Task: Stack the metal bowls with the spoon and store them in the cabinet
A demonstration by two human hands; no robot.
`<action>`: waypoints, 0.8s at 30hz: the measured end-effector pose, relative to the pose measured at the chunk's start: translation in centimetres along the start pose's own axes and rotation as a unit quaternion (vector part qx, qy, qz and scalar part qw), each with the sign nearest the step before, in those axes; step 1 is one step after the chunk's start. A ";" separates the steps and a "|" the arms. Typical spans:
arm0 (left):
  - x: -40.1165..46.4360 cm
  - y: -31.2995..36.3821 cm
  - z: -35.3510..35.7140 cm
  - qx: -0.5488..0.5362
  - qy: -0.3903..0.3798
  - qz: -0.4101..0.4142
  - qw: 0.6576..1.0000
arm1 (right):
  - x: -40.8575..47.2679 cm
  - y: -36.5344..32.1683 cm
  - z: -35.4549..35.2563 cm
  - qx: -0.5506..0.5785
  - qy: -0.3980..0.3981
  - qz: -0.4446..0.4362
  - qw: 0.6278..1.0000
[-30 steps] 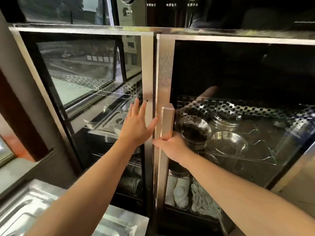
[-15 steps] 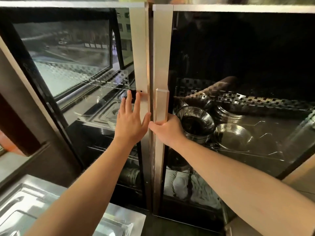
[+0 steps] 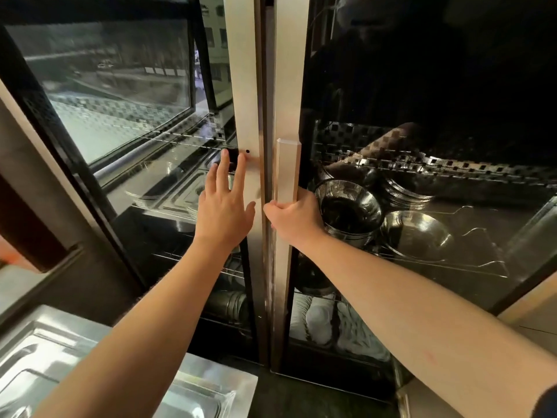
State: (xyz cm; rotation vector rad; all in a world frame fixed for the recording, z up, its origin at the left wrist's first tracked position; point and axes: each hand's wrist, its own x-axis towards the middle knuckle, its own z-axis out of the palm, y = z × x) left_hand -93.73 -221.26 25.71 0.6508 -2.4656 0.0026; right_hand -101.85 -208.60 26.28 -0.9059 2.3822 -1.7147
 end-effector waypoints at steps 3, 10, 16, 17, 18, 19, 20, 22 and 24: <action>-0.1 0.1 -0.3 0.002 -0.011 -0.004 1.000 | -0.1 -0.1 -0.4 -0.024 -0.015 -0.009 1.000; 0.2 -0.4 -1.7 -0.031 -0.054 -0.007 0.998 | -0.9 -0.5 -1.5 -0.070 -0.068 0.003 0.995; -0.6 0.7 -5.2 -0.061 -0.093 -0.022 0.994 | -1.9 -2.4 -3.4 -0.119 -0.137 0.044 0.982; -1.0 0.9 -6.2 -0.064 -0.094 -0.013 0.993 | -2.3 -3.0 -4.0 -0.138 -0.160 0.046 0.976; -1.2 1.0 -6.9 -0.068 -0.100 -0.006 0.993 | -2.1 -3.0 -4.3 -0.155 -0.176 0.043 0.971; -1.5 1.2 -8.0 -0.074 -0.100 0.000 0.992 | -2.5 -3.5 -4.9 -0.173 -0.178 0.044 0.968; -1.9 1.4 -8.9 -0.078 -0.098 0.004 0.992 | -2.9 -3.9 -5.6 -0.189 -0.174 0.036 0.966; -2.5 1.8 -11.0 -0.087 -0.084 0.021 0.992 | -4.1 -5.2 -7.4 -0.217 -0.157 0.023 0.963; -3.1 2.5 -12.5 -0.097 -0.069 0.034 0.992 | -5.5 -6.5 -8.8 -0.230 -0.130 -0.003 0.964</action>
